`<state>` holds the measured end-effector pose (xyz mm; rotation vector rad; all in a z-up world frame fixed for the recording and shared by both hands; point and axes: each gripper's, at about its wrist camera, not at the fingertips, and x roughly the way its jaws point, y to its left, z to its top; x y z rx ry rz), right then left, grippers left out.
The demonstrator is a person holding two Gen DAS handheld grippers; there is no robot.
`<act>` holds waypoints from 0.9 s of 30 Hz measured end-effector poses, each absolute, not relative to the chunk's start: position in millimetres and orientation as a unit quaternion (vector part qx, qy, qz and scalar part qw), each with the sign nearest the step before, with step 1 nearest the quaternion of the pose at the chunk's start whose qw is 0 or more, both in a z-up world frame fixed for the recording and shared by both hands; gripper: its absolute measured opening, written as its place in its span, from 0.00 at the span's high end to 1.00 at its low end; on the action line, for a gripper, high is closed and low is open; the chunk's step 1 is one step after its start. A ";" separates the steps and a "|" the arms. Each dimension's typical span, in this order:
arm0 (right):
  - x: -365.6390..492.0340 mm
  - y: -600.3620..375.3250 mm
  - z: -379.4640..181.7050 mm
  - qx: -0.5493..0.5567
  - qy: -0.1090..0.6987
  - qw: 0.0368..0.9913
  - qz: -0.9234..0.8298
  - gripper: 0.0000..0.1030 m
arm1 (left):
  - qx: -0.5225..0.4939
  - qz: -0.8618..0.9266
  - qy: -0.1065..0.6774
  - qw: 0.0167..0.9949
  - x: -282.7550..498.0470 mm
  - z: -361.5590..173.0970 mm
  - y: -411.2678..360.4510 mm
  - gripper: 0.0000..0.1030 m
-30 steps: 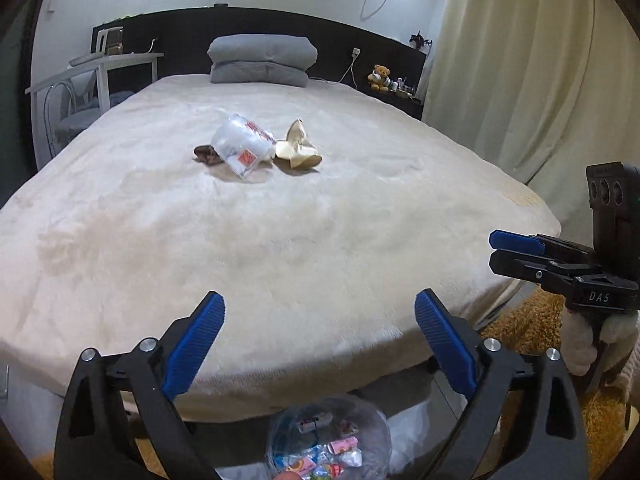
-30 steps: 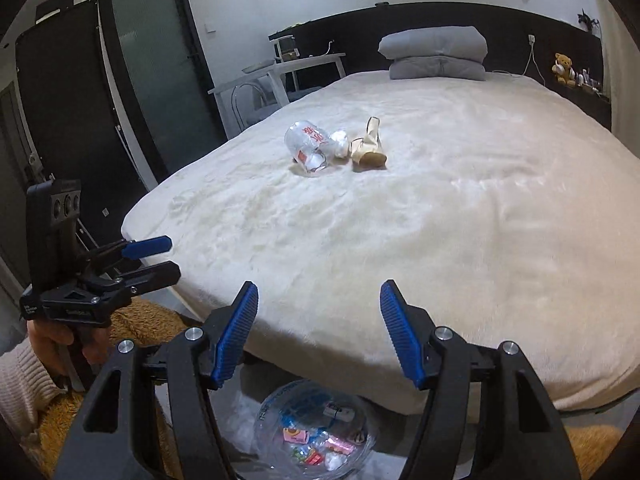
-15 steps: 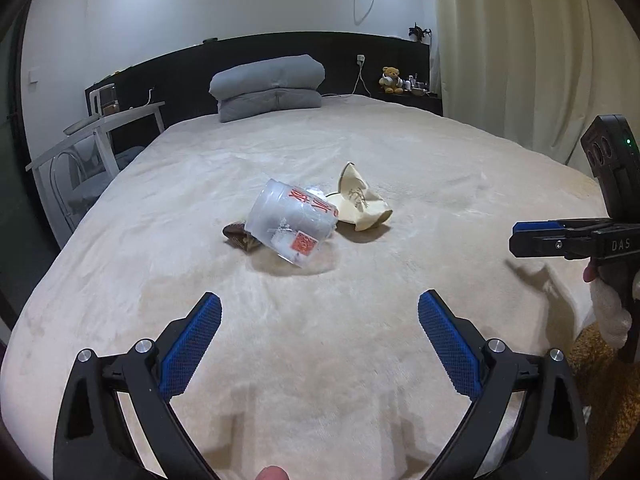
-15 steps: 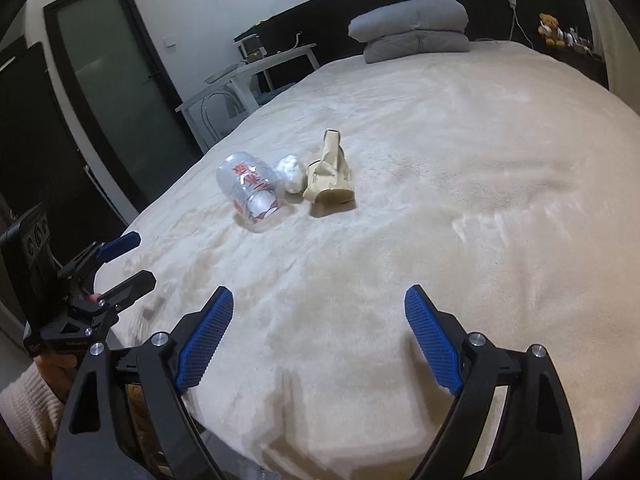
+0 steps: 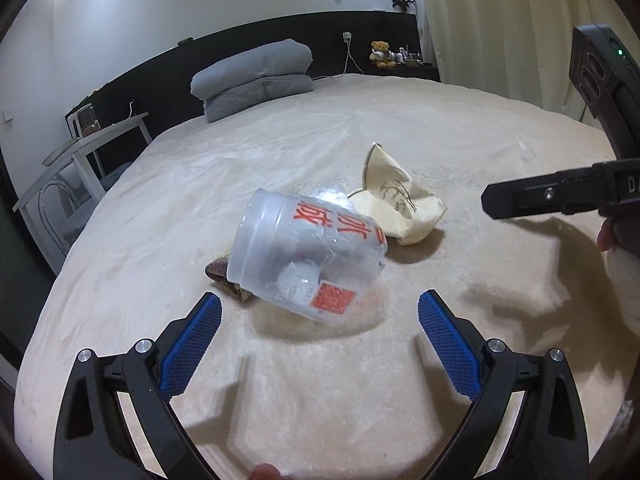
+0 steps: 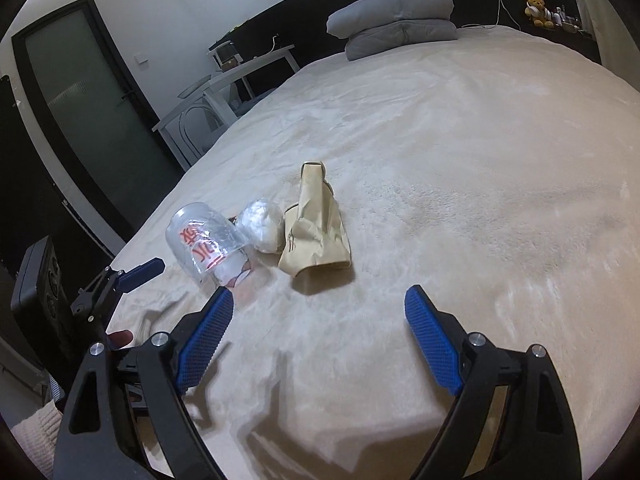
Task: Collect trash
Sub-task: 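Grasp the clear plastic cup with the left tool while the right tool grasps the brown paper bag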
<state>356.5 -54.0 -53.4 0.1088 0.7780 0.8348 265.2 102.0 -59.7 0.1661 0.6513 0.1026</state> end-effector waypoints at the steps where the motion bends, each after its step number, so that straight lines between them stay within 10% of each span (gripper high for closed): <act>1: 360.9 -50.0 -54.1 0.051 0.368 0.840 0.396 0.16 | 0.081 0.050 0.316 0.944 268.3 -58.5 103.6 0.06; 10: 401.6 -23.1 -55.3 0.084 0.390 0.826 0.398 0.18 | 0.090 0.051 0.328 0.939 291.5 -66.4 107.9 0.07; 20: 421.1 12.4 -65.3 0.043 0.414 0.817 0.398 0.57 | 0.104 0.047 0.316 0.942 299.7 -61.4 111.1 0.21; 27: 409.8 12.7 -62.7 0.027 0.394 0.828 0.398 0.64 | 0.093 0.043 0.313 0.944 296.7 -58.1 117.6 0.28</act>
